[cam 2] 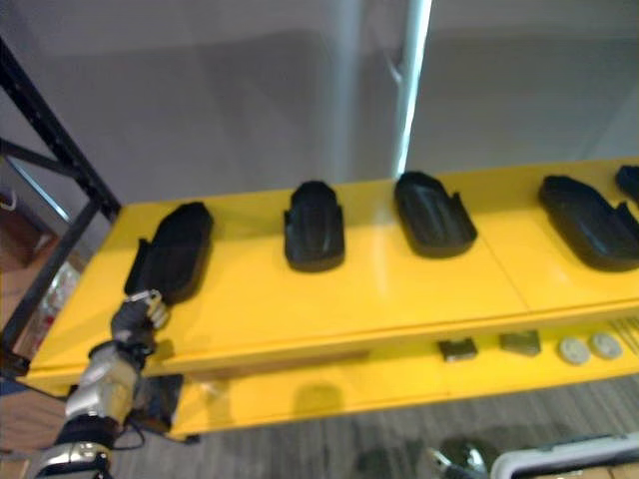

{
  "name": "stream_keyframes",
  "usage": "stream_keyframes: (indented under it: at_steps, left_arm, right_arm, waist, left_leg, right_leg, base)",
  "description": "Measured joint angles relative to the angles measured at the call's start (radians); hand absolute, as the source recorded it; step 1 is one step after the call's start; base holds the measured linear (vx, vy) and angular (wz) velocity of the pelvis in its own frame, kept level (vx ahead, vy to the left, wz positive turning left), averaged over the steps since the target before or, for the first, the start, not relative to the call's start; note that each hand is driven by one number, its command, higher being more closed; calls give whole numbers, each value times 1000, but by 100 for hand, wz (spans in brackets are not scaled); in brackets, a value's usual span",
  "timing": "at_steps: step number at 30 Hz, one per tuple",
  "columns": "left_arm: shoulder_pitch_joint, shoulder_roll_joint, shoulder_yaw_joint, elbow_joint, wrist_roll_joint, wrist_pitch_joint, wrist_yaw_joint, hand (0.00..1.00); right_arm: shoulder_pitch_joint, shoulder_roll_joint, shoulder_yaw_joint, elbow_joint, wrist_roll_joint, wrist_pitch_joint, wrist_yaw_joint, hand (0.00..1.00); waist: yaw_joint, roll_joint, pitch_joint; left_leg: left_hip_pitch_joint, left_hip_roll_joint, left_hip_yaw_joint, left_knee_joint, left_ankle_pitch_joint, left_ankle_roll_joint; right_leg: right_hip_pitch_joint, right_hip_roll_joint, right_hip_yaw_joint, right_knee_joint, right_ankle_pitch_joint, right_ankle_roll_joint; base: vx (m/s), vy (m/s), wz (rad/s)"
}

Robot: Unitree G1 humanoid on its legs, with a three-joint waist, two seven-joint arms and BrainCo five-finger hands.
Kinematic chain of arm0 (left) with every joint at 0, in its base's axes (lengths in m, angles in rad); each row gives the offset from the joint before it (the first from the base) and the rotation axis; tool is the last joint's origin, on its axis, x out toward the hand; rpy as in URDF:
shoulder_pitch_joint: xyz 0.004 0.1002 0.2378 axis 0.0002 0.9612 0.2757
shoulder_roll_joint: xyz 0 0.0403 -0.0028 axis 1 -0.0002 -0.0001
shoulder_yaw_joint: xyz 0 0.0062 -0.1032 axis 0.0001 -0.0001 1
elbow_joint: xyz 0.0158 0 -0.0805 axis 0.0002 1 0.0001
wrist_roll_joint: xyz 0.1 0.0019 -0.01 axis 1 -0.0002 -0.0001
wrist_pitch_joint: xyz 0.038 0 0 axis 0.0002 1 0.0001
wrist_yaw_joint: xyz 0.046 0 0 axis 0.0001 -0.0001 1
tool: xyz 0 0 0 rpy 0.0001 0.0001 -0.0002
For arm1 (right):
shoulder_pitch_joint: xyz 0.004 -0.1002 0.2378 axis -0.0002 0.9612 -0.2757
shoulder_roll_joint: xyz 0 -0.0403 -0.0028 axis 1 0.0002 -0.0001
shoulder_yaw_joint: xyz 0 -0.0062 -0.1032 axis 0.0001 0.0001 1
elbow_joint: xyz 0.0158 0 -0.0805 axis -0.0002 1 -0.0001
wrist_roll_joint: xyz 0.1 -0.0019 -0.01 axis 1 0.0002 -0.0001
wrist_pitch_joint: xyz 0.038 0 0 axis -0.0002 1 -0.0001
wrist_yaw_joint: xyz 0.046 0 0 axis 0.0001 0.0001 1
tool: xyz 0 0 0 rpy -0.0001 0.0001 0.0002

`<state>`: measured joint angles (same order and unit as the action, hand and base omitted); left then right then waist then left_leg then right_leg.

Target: Walk over and take plastic housings, then place them on the shelf

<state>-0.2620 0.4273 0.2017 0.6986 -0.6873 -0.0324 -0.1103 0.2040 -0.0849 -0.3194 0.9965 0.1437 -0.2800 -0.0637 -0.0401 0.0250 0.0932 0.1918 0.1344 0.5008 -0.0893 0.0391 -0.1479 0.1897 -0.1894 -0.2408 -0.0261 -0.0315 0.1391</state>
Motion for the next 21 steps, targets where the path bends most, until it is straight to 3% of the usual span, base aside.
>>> stream_keyframes:
  at_steps: [21]
  left_arm:
    - [-89,40,73,115,-6,43,31,100]
  right_arm:
    - [32,-19,30,-3,-2,0,2,0]
  waist:
    - [-10,22,14]
  left_leg:
    - [1,13,32,5,1,0]
  right_leg:
    - [-33,10,33,24,0,0]
  base:
    - [-7,-6,-4]
